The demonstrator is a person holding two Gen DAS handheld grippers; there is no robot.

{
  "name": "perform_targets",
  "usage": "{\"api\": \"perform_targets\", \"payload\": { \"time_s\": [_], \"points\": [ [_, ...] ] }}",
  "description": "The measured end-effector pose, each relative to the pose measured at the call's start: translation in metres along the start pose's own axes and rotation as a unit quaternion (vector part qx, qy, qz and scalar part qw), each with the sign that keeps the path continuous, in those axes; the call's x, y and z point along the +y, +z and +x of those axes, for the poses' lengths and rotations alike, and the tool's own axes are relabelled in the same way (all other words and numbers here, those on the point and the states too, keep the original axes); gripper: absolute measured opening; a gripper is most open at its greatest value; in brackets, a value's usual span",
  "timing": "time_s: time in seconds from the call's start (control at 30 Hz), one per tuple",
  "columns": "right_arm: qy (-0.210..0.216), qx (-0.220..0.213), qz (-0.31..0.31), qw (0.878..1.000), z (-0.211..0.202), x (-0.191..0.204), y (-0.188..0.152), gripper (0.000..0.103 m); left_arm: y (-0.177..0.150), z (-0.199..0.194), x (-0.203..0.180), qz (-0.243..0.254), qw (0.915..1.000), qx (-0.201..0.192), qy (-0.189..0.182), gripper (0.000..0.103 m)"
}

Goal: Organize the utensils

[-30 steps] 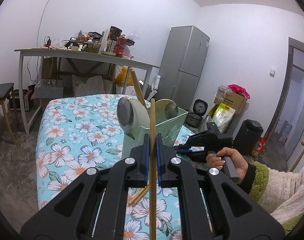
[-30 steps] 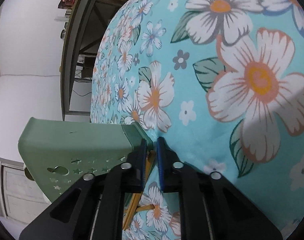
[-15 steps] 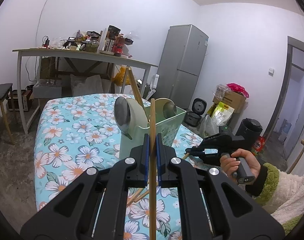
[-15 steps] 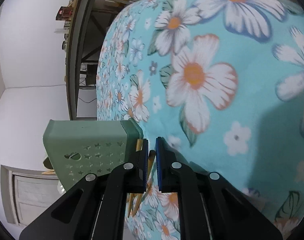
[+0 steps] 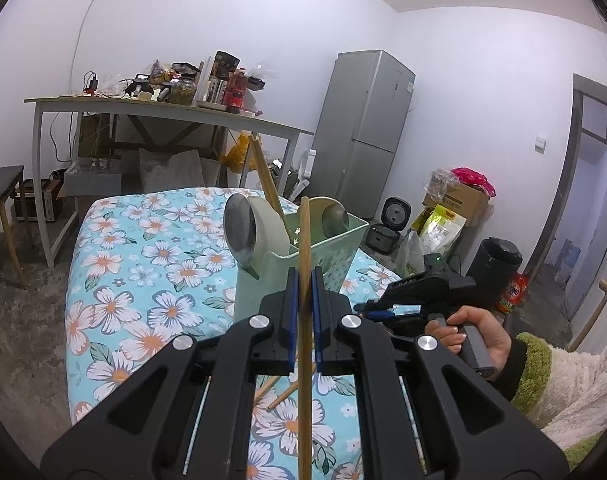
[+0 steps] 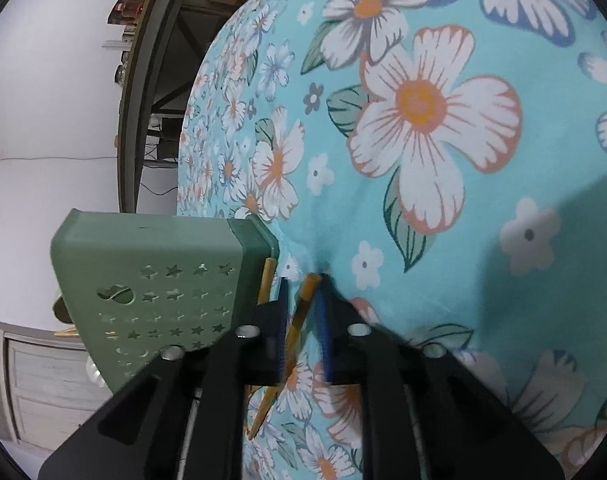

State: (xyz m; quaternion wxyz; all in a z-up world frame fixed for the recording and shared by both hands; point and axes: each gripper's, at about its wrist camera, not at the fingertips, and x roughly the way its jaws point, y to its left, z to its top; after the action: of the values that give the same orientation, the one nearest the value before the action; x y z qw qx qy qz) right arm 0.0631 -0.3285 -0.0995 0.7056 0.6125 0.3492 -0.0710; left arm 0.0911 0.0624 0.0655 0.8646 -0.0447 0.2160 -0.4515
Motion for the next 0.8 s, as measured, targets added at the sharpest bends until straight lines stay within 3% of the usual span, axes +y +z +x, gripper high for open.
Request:
{"api": "perform_targets", "payload": {
  "time_s": [0.17, 0.37, 0.5, 0.67, 0.8],
  "points": [
    [0.036, -0.011, -0.018, 0.999, -0.009, 0.006, -0.006, 0.009, 0.007, -0.005, -0.002, 0.004, 0.9999, -0.014, 0.0, 0.006],
    [0.079, -0.051, -0.121, 0.988, -0.05, 0.058, -0.011, 0.007, 0.029, -0.015, -0.004, -0.011, 0.9983, -0.054, -0.017, 0.006],
    [0.074, -0.109, -0.227, 0.965, -0.091, 0.103, -0.026, 0.007, 0.045, -0.019, -0.01, -0.022, 0.9957, -0.087, -0.026, 0.006],
    [0.069, -0.161, -0.309, 0.935, -0.129, 0.134, -0.043, 0.007, 0.067, -0.018, -0.018, -0.025, 0.9919, -0.121, -0.029, 0.006],
    [0.073, -0.179, -0.326, 0.925, -0.147, 0.14, -0.045, 0.007, 0.088, -0.016, -0.022, -0.039, 0.9858, -0.162, -0.021, 0.006]
  ]
}}
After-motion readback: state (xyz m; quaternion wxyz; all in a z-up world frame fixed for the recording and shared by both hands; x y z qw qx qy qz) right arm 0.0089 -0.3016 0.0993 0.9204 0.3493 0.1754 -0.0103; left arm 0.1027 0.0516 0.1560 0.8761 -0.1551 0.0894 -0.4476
